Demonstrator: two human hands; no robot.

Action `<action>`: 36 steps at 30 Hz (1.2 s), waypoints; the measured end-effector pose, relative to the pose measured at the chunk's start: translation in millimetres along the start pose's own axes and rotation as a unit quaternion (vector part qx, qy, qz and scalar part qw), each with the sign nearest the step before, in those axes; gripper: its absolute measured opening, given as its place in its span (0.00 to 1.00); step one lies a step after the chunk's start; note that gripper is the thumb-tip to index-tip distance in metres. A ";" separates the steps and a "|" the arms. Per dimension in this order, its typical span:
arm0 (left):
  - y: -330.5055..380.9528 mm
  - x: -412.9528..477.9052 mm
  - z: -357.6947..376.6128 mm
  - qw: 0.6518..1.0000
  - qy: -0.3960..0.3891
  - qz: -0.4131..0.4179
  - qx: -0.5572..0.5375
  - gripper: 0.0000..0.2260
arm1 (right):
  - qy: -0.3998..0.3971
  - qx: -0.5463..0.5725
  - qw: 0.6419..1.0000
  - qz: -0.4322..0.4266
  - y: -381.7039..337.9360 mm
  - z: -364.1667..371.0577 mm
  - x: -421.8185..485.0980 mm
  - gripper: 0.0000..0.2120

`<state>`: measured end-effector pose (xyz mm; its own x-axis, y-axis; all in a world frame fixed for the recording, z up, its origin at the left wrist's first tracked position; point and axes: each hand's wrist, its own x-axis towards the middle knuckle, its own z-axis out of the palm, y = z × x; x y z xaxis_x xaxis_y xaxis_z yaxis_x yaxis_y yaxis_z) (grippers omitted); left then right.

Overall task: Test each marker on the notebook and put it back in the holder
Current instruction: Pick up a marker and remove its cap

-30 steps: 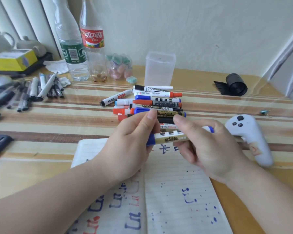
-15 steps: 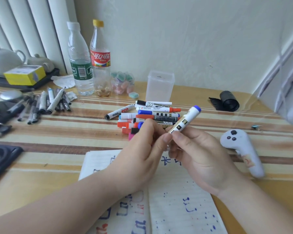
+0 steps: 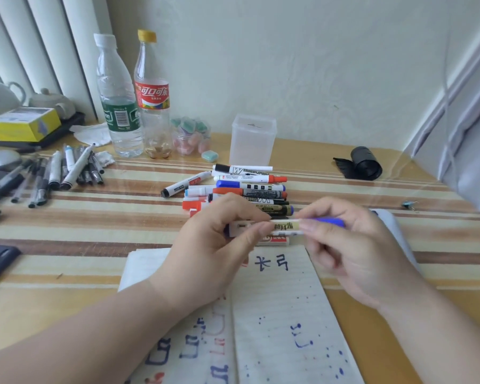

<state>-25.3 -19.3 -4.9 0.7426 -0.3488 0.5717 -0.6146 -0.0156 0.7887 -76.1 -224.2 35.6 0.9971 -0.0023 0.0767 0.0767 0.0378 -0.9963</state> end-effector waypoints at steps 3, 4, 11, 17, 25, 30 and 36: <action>-2.1 -0.7 2.5 0.999 -0.003 -0.013 0.031 0.07 | 0.007 0.126 0.991 -0.037 2.4 3.9 0.3 0.09; -2.1 -1.8 3.4 0.999 -0.008 -0.019 0.046 0.08 | 0.001 0.119 0.991 -0.054 4.7 7.9 0.9 0.09; -4.4 -1.8 -1.2 0.968 0.041 0.032 0.244 0.08 | 0.104 -0.139 0.970 -0.170 -15.4 16.4 7.1 0.02; -18.2 -1.8 2.1 0.915 -0.042 0.039 0.399 0.09 | 0.198 -0.269 0.884 -0.329 -58.0 3.0 78.8 0.20; -19.1 -0.7 -0.9 0.904 -0.058 0.009 0.424 0.15 | 0.298 -0.222 0.879 -0.299 -51.4 1.2 205.3 0.16; -20.4 0.9 -0.6 0.912 -0.052 -0.004 0.406 0.16 | 0.265 -0.286 0.885 -0.256 -38.1 0.1 230.1 0.16; -21.7 2.3 0.2 0.908 -0.054 0.004 0.415 0.18 | 0.274 -0.369 0.866 -0.196 -31.4 -7.3 209.5 0.16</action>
<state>-10.3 -19.9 -20.8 0.7349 -0.4403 0.5158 -0.6414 -0.6982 0.3179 130.4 -233.2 82.7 0.7296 -0.3508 0.5871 0.1880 -0.7226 -0.6653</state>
